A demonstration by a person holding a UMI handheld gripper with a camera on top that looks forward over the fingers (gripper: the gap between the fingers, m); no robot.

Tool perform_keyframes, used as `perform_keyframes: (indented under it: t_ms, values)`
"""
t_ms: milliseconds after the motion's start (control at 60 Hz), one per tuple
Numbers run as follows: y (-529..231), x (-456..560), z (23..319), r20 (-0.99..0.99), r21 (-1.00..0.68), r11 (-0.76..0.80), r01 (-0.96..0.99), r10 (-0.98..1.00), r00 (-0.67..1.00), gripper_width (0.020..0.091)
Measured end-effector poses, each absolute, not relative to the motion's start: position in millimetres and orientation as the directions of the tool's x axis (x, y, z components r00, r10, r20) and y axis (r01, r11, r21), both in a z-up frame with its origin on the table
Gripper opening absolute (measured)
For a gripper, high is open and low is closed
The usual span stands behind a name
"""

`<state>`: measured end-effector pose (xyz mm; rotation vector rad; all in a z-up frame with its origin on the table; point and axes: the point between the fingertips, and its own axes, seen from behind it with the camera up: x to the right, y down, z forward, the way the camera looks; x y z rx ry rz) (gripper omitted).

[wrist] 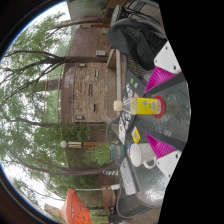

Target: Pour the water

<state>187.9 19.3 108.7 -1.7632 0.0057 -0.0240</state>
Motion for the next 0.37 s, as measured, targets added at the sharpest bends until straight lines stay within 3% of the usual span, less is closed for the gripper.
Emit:
perform_keyframes:
  t_ms: [367]
  values:
    - [-157, 156, 146, 0.035, -0.986, -0.163, 0.028, -0.042, 0.999, 0.0832]
